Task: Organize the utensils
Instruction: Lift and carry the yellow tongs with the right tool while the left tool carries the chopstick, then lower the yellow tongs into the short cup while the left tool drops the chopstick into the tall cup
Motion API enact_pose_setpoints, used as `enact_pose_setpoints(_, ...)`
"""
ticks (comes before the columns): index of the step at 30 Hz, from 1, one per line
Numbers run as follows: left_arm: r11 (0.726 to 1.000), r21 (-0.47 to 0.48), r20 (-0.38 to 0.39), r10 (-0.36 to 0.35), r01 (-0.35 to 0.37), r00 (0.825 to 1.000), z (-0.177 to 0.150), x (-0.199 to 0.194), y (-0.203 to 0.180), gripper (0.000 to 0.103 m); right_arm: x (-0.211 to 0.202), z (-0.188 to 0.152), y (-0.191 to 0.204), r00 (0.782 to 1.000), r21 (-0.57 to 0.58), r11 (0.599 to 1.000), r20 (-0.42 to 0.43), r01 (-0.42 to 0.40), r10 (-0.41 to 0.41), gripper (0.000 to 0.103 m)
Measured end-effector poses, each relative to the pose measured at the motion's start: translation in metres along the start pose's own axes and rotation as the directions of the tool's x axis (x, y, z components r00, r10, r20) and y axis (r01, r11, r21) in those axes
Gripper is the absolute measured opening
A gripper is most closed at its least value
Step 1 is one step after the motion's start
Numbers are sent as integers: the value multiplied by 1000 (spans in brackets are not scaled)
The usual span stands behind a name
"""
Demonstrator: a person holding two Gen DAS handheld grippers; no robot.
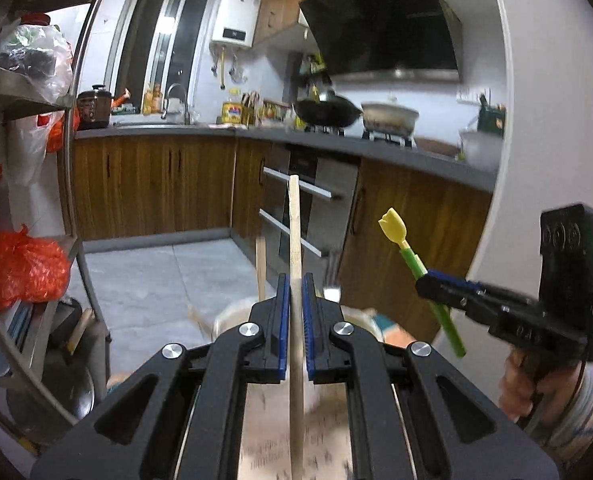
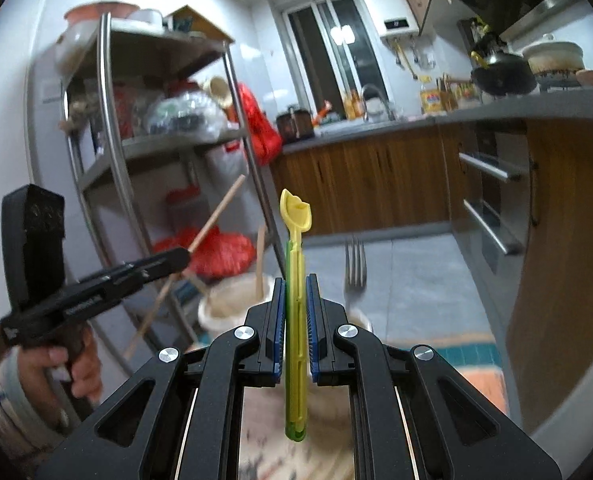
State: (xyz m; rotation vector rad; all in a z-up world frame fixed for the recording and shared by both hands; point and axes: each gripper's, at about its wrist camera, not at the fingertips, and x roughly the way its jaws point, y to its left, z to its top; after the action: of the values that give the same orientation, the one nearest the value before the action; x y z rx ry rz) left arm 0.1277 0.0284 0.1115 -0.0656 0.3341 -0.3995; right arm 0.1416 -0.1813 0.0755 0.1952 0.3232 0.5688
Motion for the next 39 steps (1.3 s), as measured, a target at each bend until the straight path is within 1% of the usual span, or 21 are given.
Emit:
enact_pose_setpoints(2, 1000, -12, 29, 0, 1, 1000, 10, 12, 4, 6, 11, 7, -4, 999, 19, 1000, 42, -11, 10, 11)
enact_pose_setpoints(5, 1000, -13, 77, 7, -6, 997, 18, 24, 3, 6, 27, 10, -12, 997, 60, 998, 76, -24, 20, 11)
enact_pose_setpoints(7, 1000, -12, 96, 10, -9, 995, 20, 31, -1, 6, 38, 10, -17, 996, 85, 996, 78, -37, 30, 11)
enact_pose_setpoints(10, 998, 19, 129, 50, -53, 990, 20, 42, -9, 6, 56, 6, -25, 997, 119, 992, 67, -46, 38, 11)
enact_pose_setpoints(14, 993, 40, 161, 102, -110, 982, 13, 54, -12, 6, 69, -1, -24, 998, 108, 994, 61, -21, 14, 11)
enact_pose_setpoints(16, 987, 57, 184, 139, -152, 973, 8, 58, -14, 6, 73, -5, -23, 998, 96, 995, 57, -6, 0, 11)
enact_pose_setpoints(19, 980, 79, 214, 163, -183, 963, 2, 59, -17, 6, 78, -11, -19, 998, 68, 998, 56, 17, -21, 11)
enact_pose_setpoints(21, 977, 95, 221, 164, -189, 961, -1, 60, -19, 6, 81, -13, -17, 998, 50, 998, 56, 34, -37, 11)
enact_pose_setpoints(24, 975, 117, 212, 161, -189, 964, -6, 60, -22, 6, 85, -16, -13, 997, 12, 998, 47, 64, -65, 11)
enact_pose_setpoints(27, 979, 108, 193, 148, -171, 970, -11, 57, -18, 6, 87, -18, -9, 996, -22, 996, 34, 82, -82, 11)
enact_pose_setpoints(32, 980, 107, 164, 148, -167, 975, -20, 51, -11, 6, 83, -23, -1, 994, -103, 989, 30, 108, -105, 11)
enact_pose_setpoints(36, 985, 83, 136, 141, -153, 981, -25, 42, -3, 6, 78, -25, 0, 994, -117, 987, 22, 110, -108, 11)
enact_pose_setpoints(39, 984, 85, 123, 143, -154, 982, -32, 32, -2, 6, 73, -27, -3, 994, -106, 988, 13, 113, -112, 11)
